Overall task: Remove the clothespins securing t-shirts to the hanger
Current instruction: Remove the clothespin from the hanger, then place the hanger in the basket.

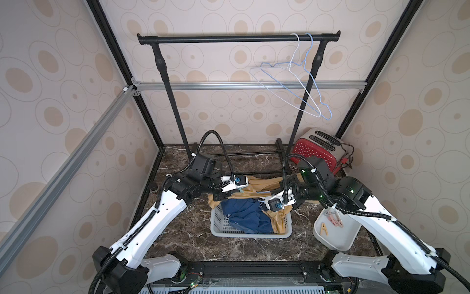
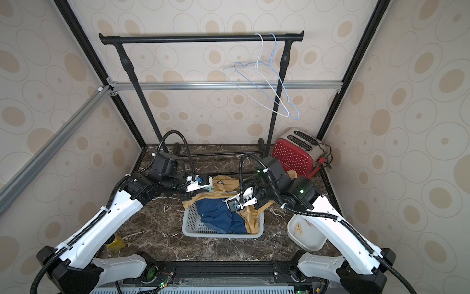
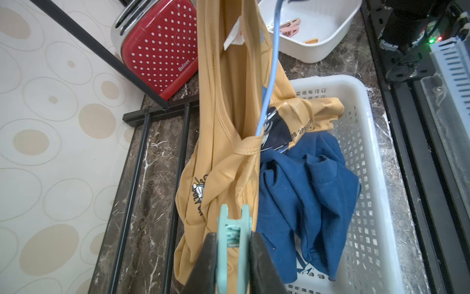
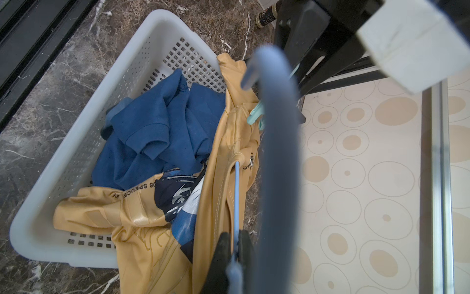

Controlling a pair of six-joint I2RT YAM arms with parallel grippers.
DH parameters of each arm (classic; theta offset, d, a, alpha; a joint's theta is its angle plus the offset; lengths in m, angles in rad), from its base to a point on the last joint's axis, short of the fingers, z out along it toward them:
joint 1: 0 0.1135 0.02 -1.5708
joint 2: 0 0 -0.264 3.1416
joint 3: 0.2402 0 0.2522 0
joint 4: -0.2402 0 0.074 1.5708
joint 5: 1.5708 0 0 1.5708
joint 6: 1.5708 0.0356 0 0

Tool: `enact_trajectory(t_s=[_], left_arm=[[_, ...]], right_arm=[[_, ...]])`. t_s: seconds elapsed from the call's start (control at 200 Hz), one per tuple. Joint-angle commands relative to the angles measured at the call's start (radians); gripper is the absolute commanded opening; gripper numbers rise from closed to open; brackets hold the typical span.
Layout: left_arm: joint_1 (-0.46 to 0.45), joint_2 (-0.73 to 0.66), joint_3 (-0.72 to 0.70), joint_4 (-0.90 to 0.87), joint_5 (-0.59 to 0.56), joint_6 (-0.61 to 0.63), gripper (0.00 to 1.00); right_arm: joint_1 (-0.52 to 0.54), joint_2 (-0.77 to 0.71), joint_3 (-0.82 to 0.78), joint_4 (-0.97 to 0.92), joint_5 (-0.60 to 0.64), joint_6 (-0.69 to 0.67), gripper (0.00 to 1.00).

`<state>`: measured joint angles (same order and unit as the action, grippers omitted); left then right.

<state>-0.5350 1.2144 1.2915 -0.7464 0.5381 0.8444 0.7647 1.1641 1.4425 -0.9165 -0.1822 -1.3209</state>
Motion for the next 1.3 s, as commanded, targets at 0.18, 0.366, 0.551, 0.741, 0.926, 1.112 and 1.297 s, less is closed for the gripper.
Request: enact_trajectory(t_s=[0.18,0.366,0.551,0.741,0.926,1.112,1.297], left_arm=[[0.014,-0.154,0.04,0.005,-0.107,-0.121,0.22],[0.015,-0.234,0.043,-0.03,-0.201,-0.184,0.23],[0.014,-0.298,0.034,-0.025,-0.21,-0.245,0.24],[0.014,-0.342,0.028,-0.007,-0.184,-0.295,0.25],[0.015,-0.363,0.012,-0.002,-0.163,-0.337,0.25],[0.014,-0.375,-0.006,0.01,-0.149,-0.39,0.25],[0.014,-0.357,-0.024,0.017,-0.138,-0.438,0.25]], right_arm=[[-0.005,0.082,0.055,0.035,0.009,0.22,0.0],[-0.011,0.146,0.129,0.083,-0.059,0.466,0.0],[-0.01,0.23,0.277,0.135,-0.171,0.733,0.0],[0.003,0.343,0.48,0.14,-0.231,0.867,0.0],[0.014,0.395,0.534,0.184,-0.275,0.978,0.0],[0.006,0.36,0.319,0.267,-0.272,1.098,0.0],[-0.067,0.307,0.054,0.472,-0.365,1.287,0.0]])
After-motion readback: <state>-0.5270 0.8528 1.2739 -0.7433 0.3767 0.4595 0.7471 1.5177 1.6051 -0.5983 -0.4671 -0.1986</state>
